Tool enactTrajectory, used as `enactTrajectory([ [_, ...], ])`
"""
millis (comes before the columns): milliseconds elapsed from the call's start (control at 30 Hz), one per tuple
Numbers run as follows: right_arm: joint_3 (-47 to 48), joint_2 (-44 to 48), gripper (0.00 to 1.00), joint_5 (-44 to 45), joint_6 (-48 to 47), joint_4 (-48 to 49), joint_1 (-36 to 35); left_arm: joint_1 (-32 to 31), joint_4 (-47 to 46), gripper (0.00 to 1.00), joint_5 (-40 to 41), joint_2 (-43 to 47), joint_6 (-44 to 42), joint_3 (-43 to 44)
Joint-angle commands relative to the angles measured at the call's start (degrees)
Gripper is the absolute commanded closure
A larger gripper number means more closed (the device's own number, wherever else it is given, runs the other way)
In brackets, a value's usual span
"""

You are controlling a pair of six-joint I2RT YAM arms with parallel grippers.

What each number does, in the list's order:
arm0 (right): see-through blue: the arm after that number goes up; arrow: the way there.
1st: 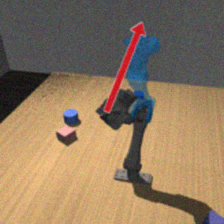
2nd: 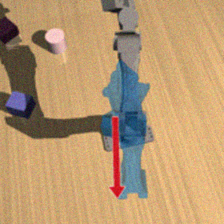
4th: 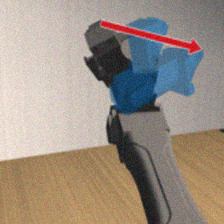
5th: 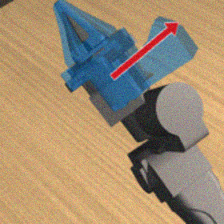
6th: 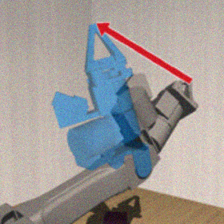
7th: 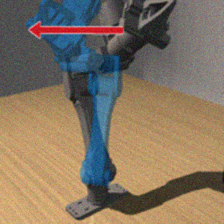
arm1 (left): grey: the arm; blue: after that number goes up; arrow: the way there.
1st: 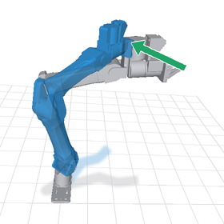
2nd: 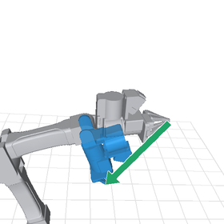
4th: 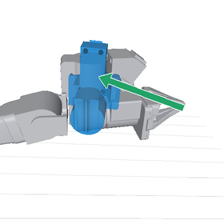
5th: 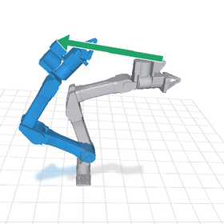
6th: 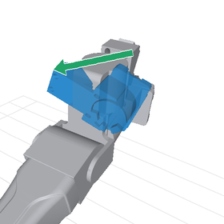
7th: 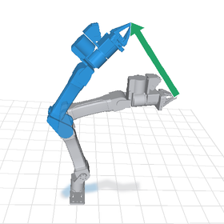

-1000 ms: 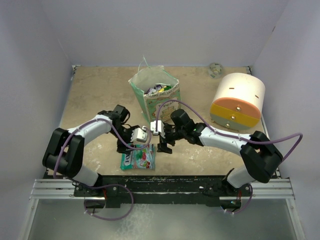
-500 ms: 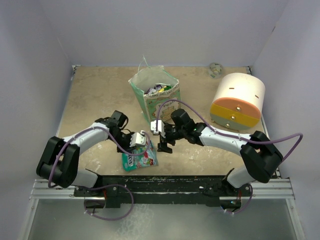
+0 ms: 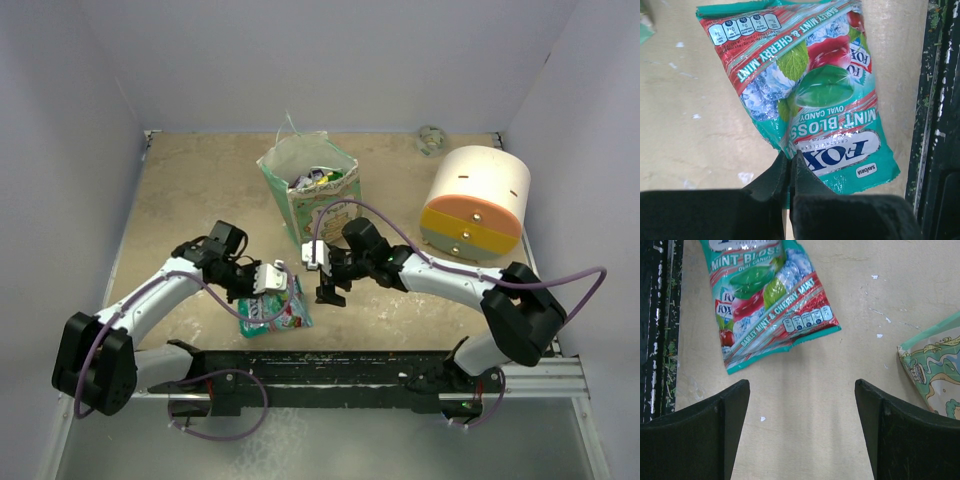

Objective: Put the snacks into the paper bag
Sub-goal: Pick up the snack from the center of the board.

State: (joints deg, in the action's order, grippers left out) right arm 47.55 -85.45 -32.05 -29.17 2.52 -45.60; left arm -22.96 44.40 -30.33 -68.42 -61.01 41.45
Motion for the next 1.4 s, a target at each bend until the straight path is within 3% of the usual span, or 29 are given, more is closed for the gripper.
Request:
enactTrajectory([
  [0,1.85,4.7,0.13,-0.02,-2.03,-0.46,2.75,-0.12,6.72,1.0,2.15,3.67,-0.07,7.4],
  [467,5.34,16.86,0.11,-6.77,-7.23,-12.48,14.22,-0.05,16.8,1.0,10.89,12.69,2.2,26.01],
  [733,2.98,22.01,0.06,1.95,-3.73,-14.53,14.33,0.02,12.28,1.0,17.86,13.69,9.04,39.29],
  [867,1.33,21.98,0.0,4.27,-3.44,-11.36,15.22,-0.06,6.31,1.0,22.14,10.21,12.41,45.43],
  [1033,1.56,21.01,0.0,4.75,-3.01,-10.73,15.77,-0.05,1.41,1.0,26.0,3.06,13.43,52.32],
  [1367,0.15,22.54,0.0,4.07,-2.78,-9.25,18.06,-0.11,-5.22,1.0,26.68,-12.9,4.69,64.62],
])
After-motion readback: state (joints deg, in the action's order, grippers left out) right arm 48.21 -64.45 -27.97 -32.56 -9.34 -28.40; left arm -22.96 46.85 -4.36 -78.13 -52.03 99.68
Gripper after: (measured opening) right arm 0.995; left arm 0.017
